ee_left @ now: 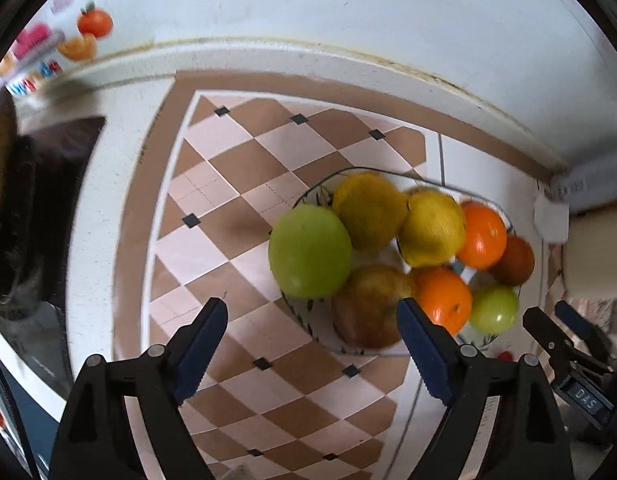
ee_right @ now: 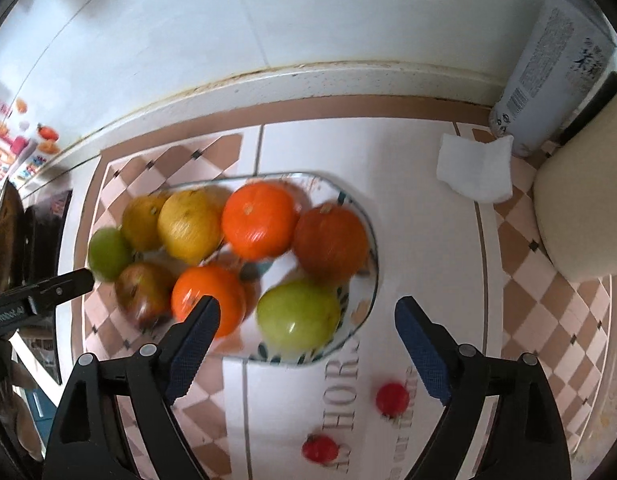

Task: Organize fruits
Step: 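Lift both open tools away from the plate, then grasp a red cherry tomato with the right tool while the left tool grasps another, then carry both tomatoes to the plate and open both tools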

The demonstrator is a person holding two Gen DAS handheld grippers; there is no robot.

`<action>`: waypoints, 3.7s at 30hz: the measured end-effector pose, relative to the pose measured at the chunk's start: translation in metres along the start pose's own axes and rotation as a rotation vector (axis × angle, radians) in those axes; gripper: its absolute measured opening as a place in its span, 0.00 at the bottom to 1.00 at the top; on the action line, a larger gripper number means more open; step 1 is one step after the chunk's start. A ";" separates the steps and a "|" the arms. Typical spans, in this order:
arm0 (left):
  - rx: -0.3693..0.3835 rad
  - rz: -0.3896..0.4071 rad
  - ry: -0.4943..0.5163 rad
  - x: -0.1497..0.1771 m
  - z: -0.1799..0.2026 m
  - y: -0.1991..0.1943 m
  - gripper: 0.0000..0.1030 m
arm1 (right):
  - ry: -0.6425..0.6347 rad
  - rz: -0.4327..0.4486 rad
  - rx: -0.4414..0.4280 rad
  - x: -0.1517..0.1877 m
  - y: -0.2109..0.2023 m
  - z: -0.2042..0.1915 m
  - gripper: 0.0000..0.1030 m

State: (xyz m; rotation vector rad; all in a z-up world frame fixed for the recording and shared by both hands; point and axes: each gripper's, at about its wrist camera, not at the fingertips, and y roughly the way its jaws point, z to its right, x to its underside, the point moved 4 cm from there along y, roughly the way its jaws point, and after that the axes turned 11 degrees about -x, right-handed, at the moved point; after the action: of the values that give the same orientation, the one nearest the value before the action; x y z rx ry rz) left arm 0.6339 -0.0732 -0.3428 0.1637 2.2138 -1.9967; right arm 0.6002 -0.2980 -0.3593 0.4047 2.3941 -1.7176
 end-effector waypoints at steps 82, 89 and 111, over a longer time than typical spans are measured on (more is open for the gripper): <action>-0.012 -0.138 0.170 0.117 0.128 0.020 0.98 | 0.067 0.035 -0.138 0.097 0.030 0.091 0.30; 0.134 -0.224 0.233 0.127 0.180 0.035 0.92 | 0.132 0.057 -0.149 0.120 0.006 0.116 0.30; 0.180 -0.220 0.255 0.137 0.213 0.036 0.27 | 0.188 0.101 -0.201 0.132 -0.030 0.148 0.30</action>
State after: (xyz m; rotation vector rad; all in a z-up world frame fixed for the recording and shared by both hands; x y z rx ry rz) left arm 0.5148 -0.2841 -0.4244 0.2157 2.2825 -2.4182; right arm 0.4621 -0.4315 -0.4186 0.6706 2.5949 -1.4373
